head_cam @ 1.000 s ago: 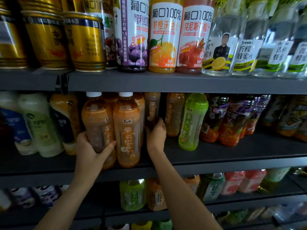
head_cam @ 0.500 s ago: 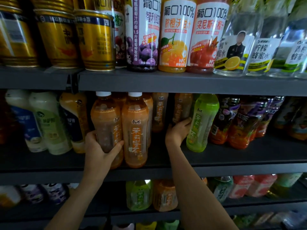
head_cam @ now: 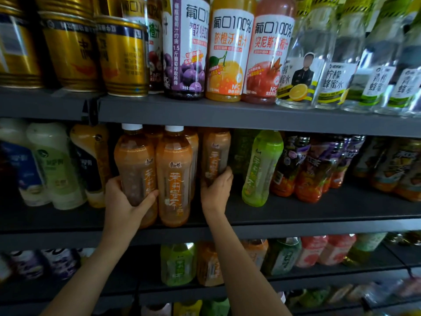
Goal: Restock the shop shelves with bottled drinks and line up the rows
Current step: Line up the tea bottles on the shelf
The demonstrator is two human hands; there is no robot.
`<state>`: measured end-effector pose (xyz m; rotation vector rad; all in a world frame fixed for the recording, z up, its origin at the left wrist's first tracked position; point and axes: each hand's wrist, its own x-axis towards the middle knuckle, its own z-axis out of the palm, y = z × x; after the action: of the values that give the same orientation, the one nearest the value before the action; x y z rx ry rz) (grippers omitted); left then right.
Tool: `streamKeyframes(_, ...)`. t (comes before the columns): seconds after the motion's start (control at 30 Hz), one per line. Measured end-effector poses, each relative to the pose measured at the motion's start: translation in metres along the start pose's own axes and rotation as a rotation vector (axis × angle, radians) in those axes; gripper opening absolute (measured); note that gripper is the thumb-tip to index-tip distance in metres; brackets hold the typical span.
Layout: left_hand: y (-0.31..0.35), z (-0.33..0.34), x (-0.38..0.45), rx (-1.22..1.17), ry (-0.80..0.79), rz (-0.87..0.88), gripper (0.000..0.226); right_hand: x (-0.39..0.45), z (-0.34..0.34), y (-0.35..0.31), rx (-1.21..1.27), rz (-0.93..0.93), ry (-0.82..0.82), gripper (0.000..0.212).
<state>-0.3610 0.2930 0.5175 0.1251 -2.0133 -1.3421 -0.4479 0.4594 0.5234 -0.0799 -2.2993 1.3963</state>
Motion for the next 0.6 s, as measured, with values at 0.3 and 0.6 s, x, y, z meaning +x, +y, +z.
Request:
streamKeyframes(0.3,0.002,0.000,-0.001,0.014,0.012,-0.019,0.080,0.009,0.013,-0.005,-0.013,-0.068,-0.052,0.060)
streamKeyframes(0.6,0.004,0.003,-0.003,0.015,0.025,0.012,0.061,0.028,0.024,0.000,-0.042,-0.069,-0.087,0.053)
